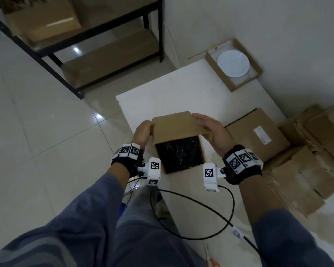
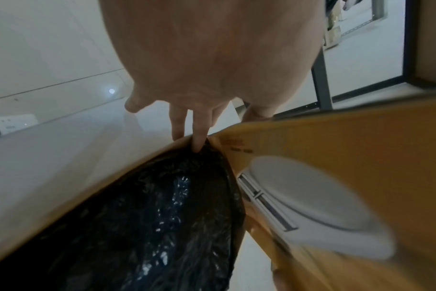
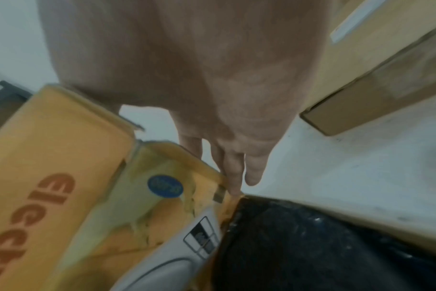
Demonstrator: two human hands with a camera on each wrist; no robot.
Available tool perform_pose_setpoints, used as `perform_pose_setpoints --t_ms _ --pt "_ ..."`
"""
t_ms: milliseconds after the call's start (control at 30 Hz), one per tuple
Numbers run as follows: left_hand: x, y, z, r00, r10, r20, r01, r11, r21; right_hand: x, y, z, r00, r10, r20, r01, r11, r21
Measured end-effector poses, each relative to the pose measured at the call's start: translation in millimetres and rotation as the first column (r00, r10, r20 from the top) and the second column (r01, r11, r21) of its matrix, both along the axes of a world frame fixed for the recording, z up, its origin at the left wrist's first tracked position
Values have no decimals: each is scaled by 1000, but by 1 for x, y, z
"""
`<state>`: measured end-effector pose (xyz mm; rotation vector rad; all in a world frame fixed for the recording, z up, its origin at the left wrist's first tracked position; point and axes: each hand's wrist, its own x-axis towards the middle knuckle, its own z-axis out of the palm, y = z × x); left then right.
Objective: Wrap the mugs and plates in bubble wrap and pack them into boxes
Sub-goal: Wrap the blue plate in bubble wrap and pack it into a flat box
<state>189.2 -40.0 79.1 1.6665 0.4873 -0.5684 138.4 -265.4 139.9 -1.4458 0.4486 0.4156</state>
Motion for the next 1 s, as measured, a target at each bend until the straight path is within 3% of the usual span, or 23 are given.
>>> perform_pose_setpoints --t_ms 67,167,300,400,567,700,833,1000 --pt "-7 -1 2 1000 4 22 -4 1000 29 -12 -3 -3 995 93 -23 -95 990 -106" --pt "-32 -5 -1 998 4 62 -4 1000 2 -29 -4 -11 991 125 -44 -129 984 -124" --pt "-64 -11 -6 984 -54 171 28 988 154 -42 -10 -30 978 193 -83 -207 952 -224" --pt "-86 -14 -12 982 -27 188 -7 983 181 -49 -16 -43 970 204 -131 -237 907 -349" --pt "-105 -18 -20 992 43 114 -64 981 181 -62 -10 -58 992 99 -80 -126 846 -518" --pt "-114 -22 -26 988 60 145 -94 966 239 -72 0 -71 999 38 -30 -49 804 -593" --pt "-118 -27 -25 983 22 183 -86 934 348 -78 9 -78 999 41 -6 -35 763 -645" --pt "-124 -34 -24 976 25 215 -108 918 382 -82 15 -81 997 68 20 -37 737 -675"
